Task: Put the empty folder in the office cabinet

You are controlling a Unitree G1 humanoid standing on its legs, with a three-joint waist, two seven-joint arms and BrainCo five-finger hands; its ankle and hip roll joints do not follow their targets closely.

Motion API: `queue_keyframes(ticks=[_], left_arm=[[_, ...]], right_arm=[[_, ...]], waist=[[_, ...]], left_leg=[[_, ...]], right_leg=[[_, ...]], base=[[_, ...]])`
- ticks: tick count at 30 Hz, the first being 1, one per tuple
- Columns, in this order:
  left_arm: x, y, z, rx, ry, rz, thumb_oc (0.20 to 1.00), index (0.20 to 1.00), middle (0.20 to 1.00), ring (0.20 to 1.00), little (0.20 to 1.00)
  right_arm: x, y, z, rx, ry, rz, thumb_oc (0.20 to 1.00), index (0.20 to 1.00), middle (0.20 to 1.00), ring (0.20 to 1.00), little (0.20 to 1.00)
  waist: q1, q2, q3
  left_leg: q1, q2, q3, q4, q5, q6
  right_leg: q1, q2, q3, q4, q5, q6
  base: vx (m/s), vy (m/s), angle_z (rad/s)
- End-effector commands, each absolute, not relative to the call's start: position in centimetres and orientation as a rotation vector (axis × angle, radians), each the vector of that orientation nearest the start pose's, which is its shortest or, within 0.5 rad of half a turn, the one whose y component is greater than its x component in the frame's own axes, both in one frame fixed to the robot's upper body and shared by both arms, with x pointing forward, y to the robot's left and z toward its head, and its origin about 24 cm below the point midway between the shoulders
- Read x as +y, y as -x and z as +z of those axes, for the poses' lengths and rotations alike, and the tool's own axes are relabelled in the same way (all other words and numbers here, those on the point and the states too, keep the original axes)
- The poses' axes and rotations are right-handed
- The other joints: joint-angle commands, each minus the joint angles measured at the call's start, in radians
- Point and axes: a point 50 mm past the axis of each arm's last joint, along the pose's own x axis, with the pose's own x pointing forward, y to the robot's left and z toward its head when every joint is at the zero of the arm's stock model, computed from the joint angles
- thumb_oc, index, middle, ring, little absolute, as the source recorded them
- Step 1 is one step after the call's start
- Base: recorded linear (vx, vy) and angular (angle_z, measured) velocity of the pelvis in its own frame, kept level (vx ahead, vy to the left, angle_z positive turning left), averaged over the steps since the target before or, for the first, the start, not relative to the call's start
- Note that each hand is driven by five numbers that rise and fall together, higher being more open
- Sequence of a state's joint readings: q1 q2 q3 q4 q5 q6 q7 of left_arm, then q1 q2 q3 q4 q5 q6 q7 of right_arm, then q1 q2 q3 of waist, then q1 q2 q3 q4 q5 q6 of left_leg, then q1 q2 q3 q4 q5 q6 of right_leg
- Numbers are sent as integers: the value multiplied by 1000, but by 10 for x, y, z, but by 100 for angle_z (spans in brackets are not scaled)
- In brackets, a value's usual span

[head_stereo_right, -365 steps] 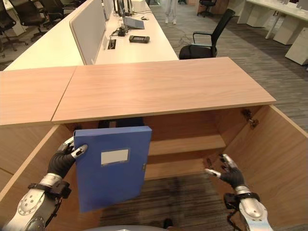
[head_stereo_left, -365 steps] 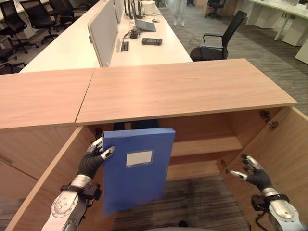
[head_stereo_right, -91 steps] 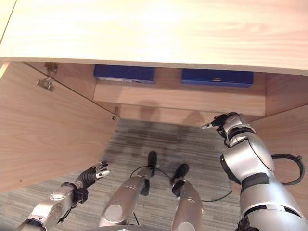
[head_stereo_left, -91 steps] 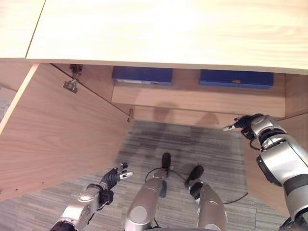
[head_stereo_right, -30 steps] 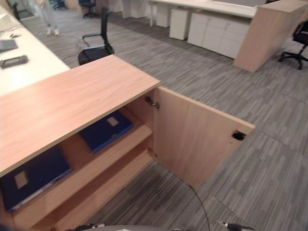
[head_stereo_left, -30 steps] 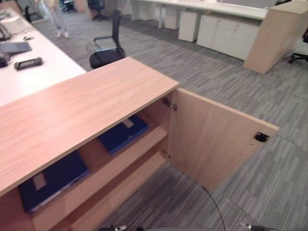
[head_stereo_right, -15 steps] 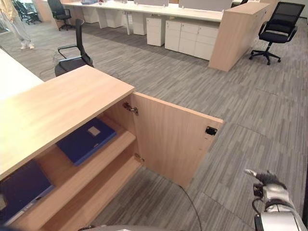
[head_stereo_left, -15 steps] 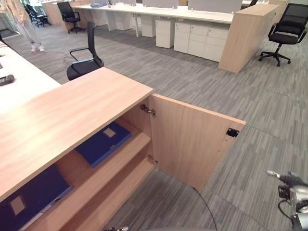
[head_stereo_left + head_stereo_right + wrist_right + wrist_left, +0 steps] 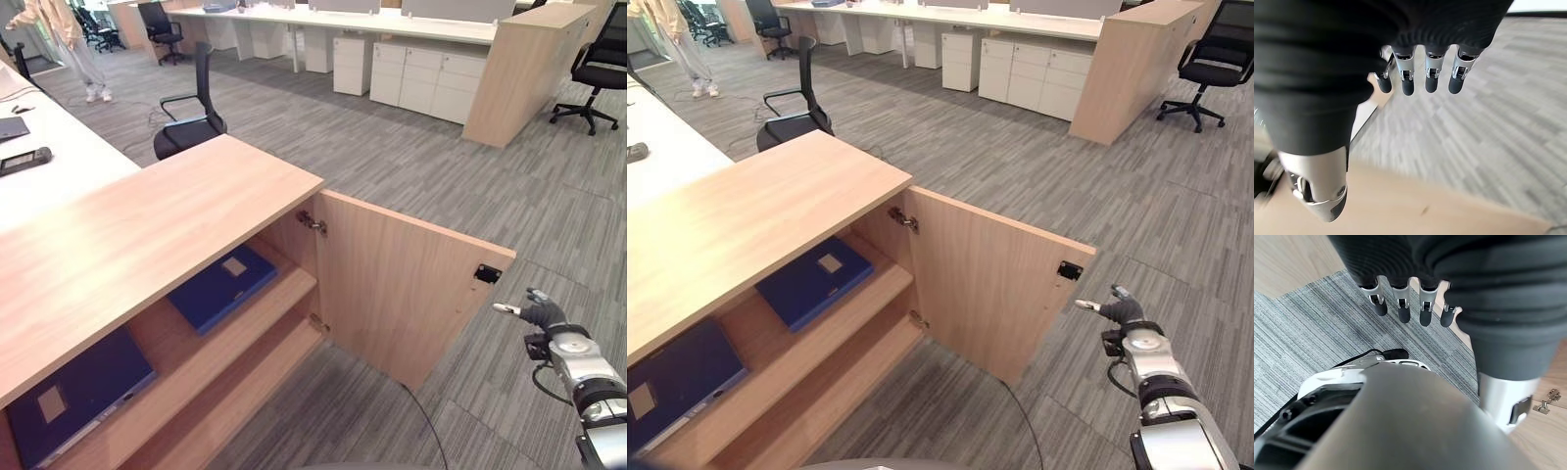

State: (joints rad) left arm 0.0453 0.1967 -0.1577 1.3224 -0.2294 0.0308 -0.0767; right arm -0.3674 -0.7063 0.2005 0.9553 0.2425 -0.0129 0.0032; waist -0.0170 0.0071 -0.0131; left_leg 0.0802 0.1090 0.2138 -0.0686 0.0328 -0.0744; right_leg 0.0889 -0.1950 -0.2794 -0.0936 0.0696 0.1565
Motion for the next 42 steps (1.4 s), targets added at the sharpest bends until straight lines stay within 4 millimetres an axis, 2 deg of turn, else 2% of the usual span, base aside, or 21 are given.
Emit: queue_keyframes(ticks=[1, 6, 7, 8, 12, 13, 14, 17, 20, 21, 22, 23, 26, 30, 31, 32, 38, 42], left_arm=[[216, -44, -174, 1396, -11, 97, 1000, 1000, 1000, 1000, 1000], [216, -41, -174, 1402, -6, 91, 1000, 1000, 1000, 1000, 1000], [216, -41, -174, 1402, -6, 91, 1000, 1000, 1000, 1000, 1000], [216, -40, -174, 1406, -7, 87, 1000, 1000, 1000, 1000, 1000], [216, -40, -174, 1406, -7, 85, 1000, 1000, 1000, 1000, 1000], [216, -40, -174, 1405, -8, 82, 1000, 1000, 1000, 1000, 1000], [216, -40, -174, 1405, -8, 82, 1000, 1000, 1000, 1000, 1000], [215, -41, -174, 1401, -8, 67, 1000, 1000, 1000, 1000, 1000], [216, -40, -174, 1409, -7, 76, 1000, 1000, 1000, 1000, 1000], [217, -39, -174, 1412, -4, 85, 1000, 1000, 1000, 1000, 1000], [218, -39, -174, 1411, -2, 91, 1000, 1000, 1000, 1000, 1000], [218, -39, -174, 1411, -2, 91, 1000, 1000, 1000, 1000, 1000], [216, -42, -174, 1396, 12, 85, 1000, 1000, 1000, 1000, 1000], [218, -43, -173, 1384, 15, 96, 1000, 1000, 1000, 1000, 1000], [224, -41, -173, 1386, 10, 132, 1000, 1000, 1000, 1000, 1000], [227, -41, -172, 1385, 9, 157, 1000, 1000, 1000, 1000, 1000], [234, -34, -171, 1398, 26, 230, 1000, 1000, 1000, 1000, 1000], [235, -24, -172, 1422, 54, 262, 1000, 1000, 1000, 1000, 1000]], right_arm=[[-321, -304, 28, 405, 525, -153, 1000, 1000, 1000, 1000, 1000], [-290, -318, 43, 299, 571, 3, 1000, 1000, 1000, 1000, 1000], [-290, -318, 42, 300, 572, 3, 1000, 1000, 1000, 1000, 1000], [-279, -321, 46, 267, 581, 57, 1000, 1000, 1000, 1000, 1000], [-263, -323, 50, 223, 582, 122, 1000, 1000, 1000, 1000, 1000], [-249, -325, 54, 183, 565, 182, 1000, 1000, 1000, 1000, 1000], [-249, -325, 54, 184, 565, 182, 1000, 1000, 1000, 1000, 1000], [-227, -323, 55, 140, 526, 274, 1000, 1000, 1000, 1000, 1000], [-195, -318, 53, 98, 473, 400, 1000, 1000, 1000, 1000, 1000], [-170, -309, 51, 76, 417, 523, 1000, 1000, 1000, 1000, 1000], [-157, -302, 49, 72, 350, 580, 1000, 1000, 1000, 1000, 1000], [-157, -302, 49, 72, 350, 580, 1000, 1000, 1000, 1000, 1000], [-113, -275, 47, 69, 49, 781, 1000, 1000, 1000, 1000, 1000], [-62, -246, 51, 103, -218, 1013, 1000, 1000, 1000, 1000, 1000], [-34, -228, 55, 155, -359, 1152, 1000, 1000, 1000, 1000, 1000], [-23, -221, 54, 197, -446, 1193, 1000, 1000, 1000, 1000, 1000], [-11, -222, 65, 166, -594, 1172, 1000, 1000, 1000, 1000, 1000], [-11, -218, 58, 196, -652, 1139, 1000, 1000, 1000, 1000, 1000]], waist=[[16, -42, -20], [22, -42, -20], [22, -42, -20], [24, -42, -20], [27, -42, -21], [28, -42, -20], [28, -42, -20], [31, -40, -20], [34, -40, -17], [34, -39, -14], [33, -39, -13], [33, -39, -14], [33, -38, -6], [40, -43, -5], [50, -49, 0], [57, -52, 2], [66, -58, 8], [61, -61, 7]], left_leg=[[21, -50, -51, -19, -78, 35], [20, -49, -52, -19, -77, 33], [21, -49, -52, -19, -77, 33], [21, -48, -53, -19, -77, 32], [20, -47, -56, -19, -76, 31], [18, -47, -57, -19, -75, 30], [18, -47, -57, -19, -75, 30], [17, -46, -56, -19, -73, 28], [15, -45, -56, -19, -71, 26], [14, -44, -55, -19, -70, 24], [13, -44, -54, -19, -69, 23], [13, -44, -55, -19, -69, 23], [16, -40, -54, -19, -69, 19], [5, -37, -59, -19, -62, 15], [2, -35, -66, -19, -58, 12], [-1, -32, -71, -19, -56, 9], [-5, -25, -80, -19, -51, 4], [-4, -16, -75, -19, -48, -3]], right_leg=[[-47, 73, 18, 21, -47, -20], [-42, 75, 13, 18, -48, -23], [-42, 75, 13, 18, -48, -23], [-41, 76, 9, 18, -48, -24], [-40, 76, 9, 17, -49, -25], [-40, 77, 9, 17, -50, -26], [-40, 77, 8, 17, -50, -26], [-39, 78, 5, 18, -54, -28], [-40, 81, 4, 19, -57, -31], [-42, 83, 3, 20, -59, -31], [-42, 83, 3, 20, -60, -32], [-42, 83, 3, 20, -60, -32], [-40, 83, -2, 20, -61, -33], [-50, 81, -12, 26, -59, -35], [-52, 81, -17, 30, -61, -38], [-51, 81, -24, 30, -63, -40], [-51, 82, -37, 34, -68, -45], [-53, 89, -37, 36, -74, -50]], base=[[1, -11, 6], [0, 0, 0], [0, 0, 0], [0, 0, 0], [0, 0, 0], [0, 0, 0], [0, 0, 0], [0, 0, 0], [-4, 1, -1], [-10, 5, -5], [-5, 5, -6], [8, 4, -6], [8, -1, -9], [-4, -9, -15], [-4, -29, -15], [1, -27, -7], [3, -24, 34], [6, -36, 17]])
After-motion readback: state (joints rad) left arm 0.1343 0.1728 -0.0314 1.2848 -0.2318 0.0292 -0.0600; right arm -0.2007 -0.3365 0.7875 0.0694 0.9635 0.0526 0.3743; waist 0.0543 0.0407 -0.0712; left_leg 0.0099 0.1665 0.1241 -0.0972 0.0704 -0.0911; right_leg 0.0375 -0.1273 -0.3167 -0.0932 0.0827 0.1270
